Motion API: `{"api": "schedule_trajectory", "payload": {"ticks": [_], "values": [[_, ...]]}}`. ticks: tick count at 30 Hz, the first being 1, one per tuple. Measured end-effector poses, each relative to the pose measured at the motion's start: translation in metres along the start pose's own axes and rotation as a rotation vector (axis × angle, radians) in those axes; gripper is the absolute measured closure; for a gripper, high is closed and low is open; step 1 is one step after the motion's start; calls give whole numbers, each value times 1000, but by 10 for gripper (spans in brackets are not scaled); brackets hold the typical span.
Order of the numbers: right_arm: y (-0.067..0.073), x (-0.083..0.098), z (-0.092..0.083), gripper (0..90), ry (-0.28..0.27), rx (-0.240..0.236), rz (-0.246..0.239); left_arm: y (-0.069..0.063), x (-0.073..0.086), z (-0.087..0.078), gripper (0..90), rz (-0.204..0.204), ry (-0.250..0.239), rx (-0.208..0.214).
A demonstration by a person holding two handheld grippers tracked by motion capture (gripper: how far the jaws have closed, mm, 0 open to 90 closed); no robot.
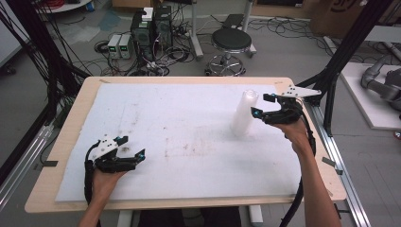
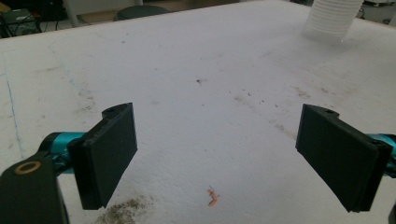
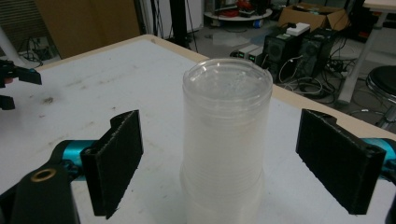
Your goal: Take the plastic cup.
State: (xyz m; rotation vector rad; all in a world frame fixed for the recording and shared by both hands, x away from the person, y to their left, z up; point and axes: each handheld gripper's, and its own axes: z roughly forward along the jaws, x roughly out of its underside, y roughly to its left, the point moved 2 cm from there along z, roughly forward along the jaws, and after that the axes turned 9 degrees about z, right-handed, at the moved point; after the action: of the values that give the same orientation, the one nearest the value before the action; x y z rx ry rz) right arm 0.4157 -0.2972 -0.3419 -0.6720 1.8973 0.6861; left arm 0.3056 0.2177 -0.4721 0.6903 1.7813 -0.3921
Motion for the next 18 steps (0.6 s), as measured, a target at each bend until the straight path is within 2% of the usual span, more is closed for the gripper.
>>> {"api": "schedule_trajectory", "payload": {"ticks": [4, 7, 18], "values": [[-2, 0, 9, 145, -15, 8, -5, 0, 0, 0, 125, 0, 1, -2], [-3, 0, 17, 145, -31, 3, 9, 0, 0, 0, 125, 0, 1, -3], [-2, 6, 35, 145, -26, 25, 14, 0, 0, 0, 124, -1, 0, 0]]}}
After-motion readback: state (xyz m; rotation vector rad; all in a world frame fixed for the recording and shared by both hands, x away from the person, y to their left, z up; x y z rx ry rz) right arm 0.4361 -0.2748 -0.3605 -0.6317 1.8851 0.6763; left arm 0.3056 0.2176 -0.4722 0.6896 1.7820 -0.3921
